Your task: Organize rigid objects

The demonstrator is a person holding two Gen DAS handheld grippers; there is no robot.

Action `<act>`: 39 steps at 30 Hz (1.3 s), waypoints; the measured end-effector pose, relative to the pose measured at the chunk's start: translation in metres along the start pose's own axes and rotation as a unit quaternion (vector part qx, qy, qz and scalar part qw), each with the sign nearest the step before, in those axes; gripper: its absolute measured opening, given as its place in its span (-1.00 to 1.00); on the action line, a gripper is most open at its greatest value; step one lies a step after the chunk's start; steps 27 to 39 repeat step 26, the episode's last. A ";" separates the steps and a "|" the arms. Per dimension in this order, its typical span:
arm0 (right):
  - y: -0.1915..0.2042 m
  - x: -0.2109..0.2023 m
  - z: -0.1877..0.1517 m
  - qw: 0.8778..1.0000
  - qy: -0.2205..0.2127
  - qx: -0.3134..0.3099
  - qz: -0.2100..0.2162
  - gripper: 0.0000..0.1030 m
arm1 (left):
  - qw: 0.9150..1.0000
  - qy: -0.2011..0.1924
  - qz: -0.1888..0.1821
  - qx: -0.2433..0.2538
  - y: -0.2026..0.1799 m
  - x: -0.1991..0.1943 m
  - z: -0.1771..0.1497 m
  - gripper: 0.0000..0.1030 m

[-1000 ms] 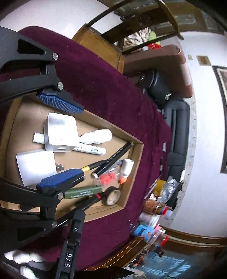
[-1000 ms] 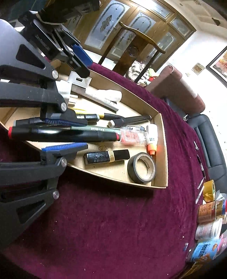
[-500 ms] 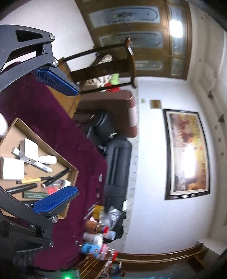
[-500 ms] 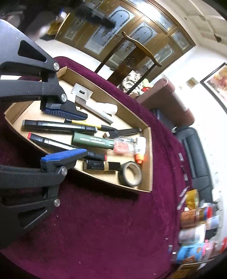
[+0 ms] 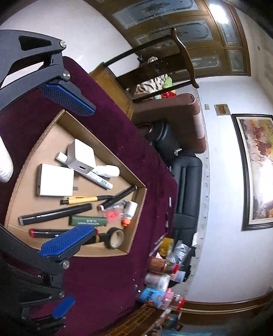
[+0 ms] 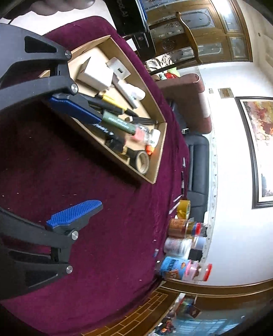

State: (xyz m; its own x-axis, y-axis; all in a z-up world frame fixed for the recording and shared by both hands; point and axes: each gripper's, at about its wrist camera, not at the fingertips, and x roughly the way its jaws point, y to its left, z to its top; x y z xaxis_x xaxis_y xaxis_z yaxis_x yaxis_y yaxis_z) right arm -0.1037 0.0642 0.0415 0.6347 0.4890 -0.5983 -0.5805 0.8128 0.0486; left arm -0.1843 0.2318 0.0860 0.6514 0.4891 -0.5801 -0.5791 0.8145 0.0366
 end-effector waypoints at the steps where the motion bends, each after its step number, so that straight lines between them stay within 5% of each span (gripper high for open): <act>1: -0.002 0.002 -0.001 1.000 0.005 0.003 0.001 0.46 | 1.000 0.005 0.004 0.004 -0.002 0.001 0.000 0.98; 12: 0.006 -0.008 -0.006 1.000 -0.004 -0.023 -0.013 0.46 | 0.999 0.037 0.006 0.014 -0.011 0.010 -0.008 0.98; 39: 0.009 -0.008 -0.007 1.000 0.002 -0.030 -0.002 0.46 | 0.999 0.040 0.020 0.020 -0.012 0.013 -0.010 0.98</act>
